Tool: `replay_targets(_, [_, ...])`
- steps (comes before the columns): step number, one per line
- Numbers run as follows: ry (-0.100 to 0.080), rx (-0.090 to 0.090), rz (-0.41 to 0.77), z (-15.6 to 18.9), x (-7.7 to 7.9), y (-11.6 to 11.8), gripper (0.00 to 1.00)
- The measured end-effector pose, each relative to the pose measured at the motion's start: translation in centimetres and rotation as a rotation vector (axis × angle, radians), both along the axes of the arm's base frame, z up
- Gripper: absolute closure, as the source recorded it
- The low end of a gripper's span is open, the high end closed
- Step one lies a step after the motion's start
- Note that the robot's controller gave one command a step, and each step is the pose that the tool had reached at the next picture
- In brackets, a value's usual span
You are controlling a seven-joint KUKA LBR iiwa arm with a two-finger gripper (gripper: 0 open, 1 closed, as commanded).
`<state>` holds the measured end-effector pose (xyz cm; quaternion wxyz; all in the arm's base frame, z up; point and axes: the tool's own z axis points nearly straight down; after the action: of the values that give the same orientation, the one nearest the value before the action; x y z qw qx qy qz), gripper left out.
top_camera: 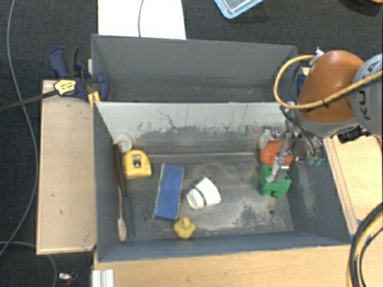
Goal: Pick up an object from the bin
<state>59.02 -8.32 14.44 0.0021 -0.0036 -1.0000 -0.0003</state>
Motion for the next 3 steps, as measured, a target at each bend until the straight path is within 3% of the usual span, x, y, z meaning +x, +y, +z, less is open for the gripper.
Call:
replay_targets(1, [-0.007,-0.001,0.003,0.5,0.2,0.0,0.0])
replay_targets(2, [-0.01,-0.001,0.104,-6.9,-1.8,-5.2,0.0])
replay_targets(3, [-0.017,-0.002,0.114,-3.2,-1.9,-5.8,0.0])
